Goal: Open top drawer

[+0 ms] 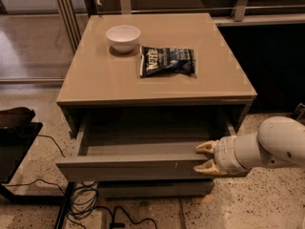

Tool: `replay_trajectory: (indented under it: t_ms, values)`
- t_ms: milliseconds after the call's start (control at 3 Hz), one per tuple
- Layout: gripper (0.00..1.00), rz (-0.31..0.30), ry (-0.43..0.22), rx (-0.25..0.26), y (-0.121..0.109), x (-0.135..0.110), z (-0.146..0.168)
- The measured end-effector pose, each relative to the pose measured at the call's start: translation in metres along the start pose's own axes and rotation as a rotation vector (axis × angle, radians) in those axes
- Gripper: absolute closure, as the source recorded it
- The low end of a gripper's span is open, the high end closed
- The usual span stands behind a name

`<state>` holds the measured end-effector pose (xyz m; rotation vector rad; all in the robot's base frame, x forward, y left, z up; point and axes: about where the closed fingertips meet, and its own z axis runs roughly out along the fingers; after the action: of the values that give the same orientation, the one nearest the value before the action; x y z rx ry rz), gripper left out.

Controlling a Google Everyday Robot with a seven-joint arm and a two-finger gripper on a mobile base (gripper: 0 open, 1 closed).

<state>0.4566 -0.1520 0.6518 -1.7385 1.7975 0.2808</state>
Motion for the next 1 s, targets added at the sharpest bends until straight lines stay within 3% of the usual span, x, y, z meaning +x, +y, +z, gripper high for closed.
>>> replay_trajectory:
  t_ms: [333,667,1000]
  values:
    - [0.85,0.007,-0.013,0.015,0.027,0.0,-0.017]
    - [1.0,0.01,-0.014,0.025,0.042,0.0,-0.028]
    - [1.0,0.01,-0.014,0.025,0.042,-0.002,-0.031]
